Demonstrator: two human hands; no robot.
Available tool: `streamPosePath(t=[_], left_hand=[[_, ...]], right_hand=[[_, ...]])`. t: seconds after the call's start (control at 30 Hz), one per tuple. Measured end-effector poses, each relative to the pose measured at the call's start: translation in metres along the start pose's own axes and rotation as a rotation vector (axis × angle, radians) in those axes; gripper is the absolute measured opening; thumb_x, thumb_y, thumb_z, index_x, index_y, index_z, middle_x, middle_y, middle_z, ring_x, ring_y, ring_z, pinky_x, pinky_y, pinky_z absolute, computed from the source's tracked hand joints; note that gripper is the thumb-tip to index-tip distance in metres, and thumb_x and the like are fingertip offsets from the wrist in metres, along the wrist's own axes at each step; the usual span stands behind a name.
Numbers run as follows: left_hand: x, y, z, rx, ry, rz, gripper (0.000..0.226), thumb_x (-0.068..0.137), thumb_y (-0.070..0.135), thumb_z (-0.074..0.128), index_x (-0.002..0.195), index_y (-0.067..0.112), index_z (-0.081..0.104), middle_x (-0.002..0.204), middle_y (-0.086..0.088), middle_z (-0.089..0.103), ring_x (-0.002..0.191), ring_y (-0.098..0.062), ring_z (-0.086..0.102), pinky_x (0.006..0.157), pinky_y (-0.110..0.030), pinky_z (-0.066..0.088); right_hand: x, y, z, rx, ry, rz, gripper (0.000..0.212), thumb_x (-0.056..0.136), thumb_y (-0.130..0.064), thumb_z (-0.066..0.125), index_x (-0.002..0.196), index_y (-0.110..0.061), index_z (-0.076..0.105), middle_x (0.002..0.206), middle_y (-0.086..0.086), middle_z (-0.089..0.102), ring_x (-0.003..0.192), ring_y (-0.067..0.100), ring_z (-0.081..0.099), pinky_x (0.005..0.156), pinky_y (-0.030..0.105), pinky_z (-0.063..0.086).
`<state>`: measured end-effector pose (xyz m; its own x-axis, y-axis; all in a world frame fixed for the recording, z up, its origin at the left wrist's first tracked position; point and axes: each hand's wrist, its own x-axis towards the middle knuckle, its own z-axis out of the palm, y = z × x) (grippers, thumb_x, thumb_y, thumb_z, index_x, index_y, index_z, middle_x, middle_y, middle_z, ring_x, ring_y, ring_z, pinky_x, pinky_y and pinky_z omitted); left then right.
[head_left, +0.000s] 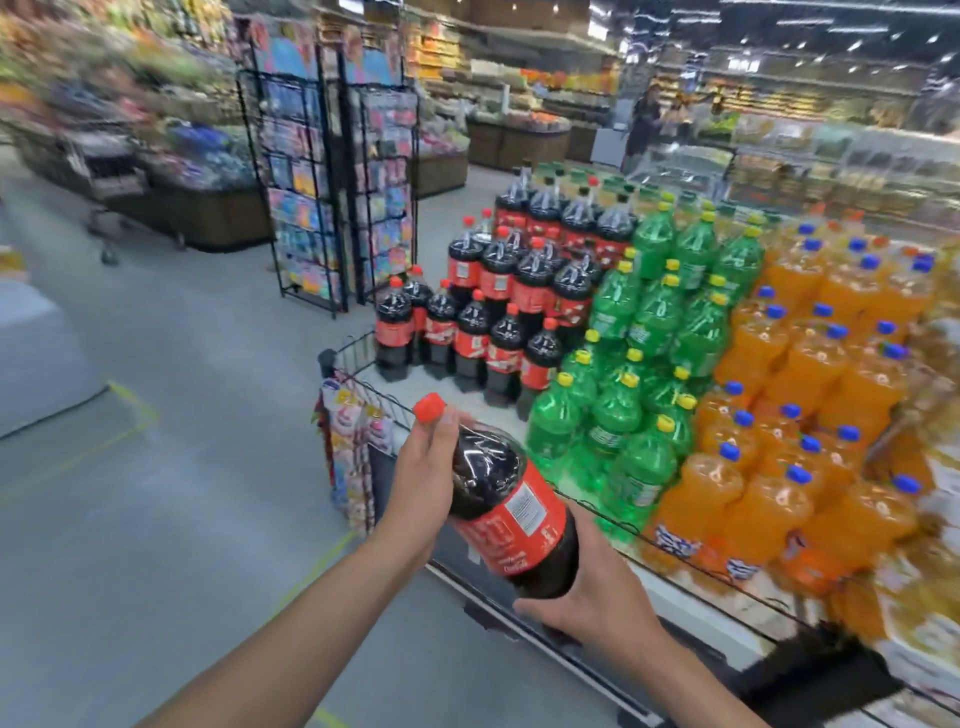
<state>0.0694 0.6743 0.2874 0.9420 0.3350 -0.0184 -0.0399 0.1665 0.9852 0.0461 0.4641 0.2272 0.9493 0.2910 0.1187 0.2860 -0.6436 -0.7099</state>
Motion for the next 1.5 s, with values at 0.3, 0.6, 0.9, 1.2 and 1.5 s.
streamPosePath(t=[0.3, 0.6, 0.9, 1.2, 1.5], left_hand=[[0.091, 0.006, -0.041, 0.009, 0.005, -0.024, 0.031, 0.108, 0.044, 0.045, 0.115, 0.024, 0.067, 0.098, 0.009, 0.078, 0.089, -0.007, 0.076, 0.081, -0.029, 0.06], [0.237, 0.012, -0.045, 0.056, 0.012, -0.015, 0.035, 0.107, 0.046, 0.046, 0.125, 0.023, 0.066, 0.112, 0.002, 0.078, 0.104, -0.016, 0.075, 0.096, -0.041, 0.059], [0.359, 0.006, -0.069, 0.066, 0.016, -0.053, 0.033, 0.107, 0.048, 0.046, 0.117, 0.026, 0.069, 0.111, 0.004, 0.079, 0.103, -0.015, 0.076, 0.093, -0.038, 0.059], [0.462, -0.002, -0.099, 0.104, -0.172, -0.058, 0.03, 0.105, 0.043, 0.052, 0.127, 0.031, 0.069, 0.12, 0.015, 0.074, 0.102, 0.009, 0.069, 0.083, -0.008, 0.054], [0.56, -0.007, -0.097, 0.299, -0.382, -0.037, 0.027, 0.081, 0.052, 0.079, 0.103, 0.036, 0.079, 0.103, 0.013, 0.08, 0.102, -0.006, 0.074, 0.102, -0.041, 0.057]], right_hand=[[0.107, -0.011, 0.039, -0.002, -0.064, -0.025, 0.104, 0.046, -0.05, 0.093, 0.131, -0.063, 0.033, 0.119, -0.04, 0.055, 0.107, -0.013, 0.059, 0.088, 0.024, 0.052], [0.263, 0.003, 0.066, 0.061, -0.092, -0.035, 0.105, 0.047, -0.047, 0.094, 0.131, -0.063, 0.034, 0.121, -0.04, 0.056, 0.11, -0.016, 0.057, 0.089, 0.021, 0.05], [0.387, 0.007, 0.102, 0.048, -0.121, -0.011, 0.103, 0.047, -0.048, 0.094, 0.122, -0.074, 0.028, 0.112, -0.044, 0.055, 0.104, -0.011, 0.059, 0.088, 0.027, 0.054], [0.461, 0.004, 0.155, 0.079, -0.038, 0.132, 0.109, 0.047, -0.044, 0.096, 0.13, -0.068, 0.029, 0.122, -0.039, 0.056, 0.112, -0.007, 0.06, 0.09, 0.039, 0.057], [0.517, 0.019, 0.206, 0.204, 0.116, 0.37, 0.11, 0.048, -0.032, 0.097, 0.134, -0.06, 0.035, 0.115, -0.024, 0.066, 0.102, 0.012, 0.07, 0.073, 0.049, 0.062]])
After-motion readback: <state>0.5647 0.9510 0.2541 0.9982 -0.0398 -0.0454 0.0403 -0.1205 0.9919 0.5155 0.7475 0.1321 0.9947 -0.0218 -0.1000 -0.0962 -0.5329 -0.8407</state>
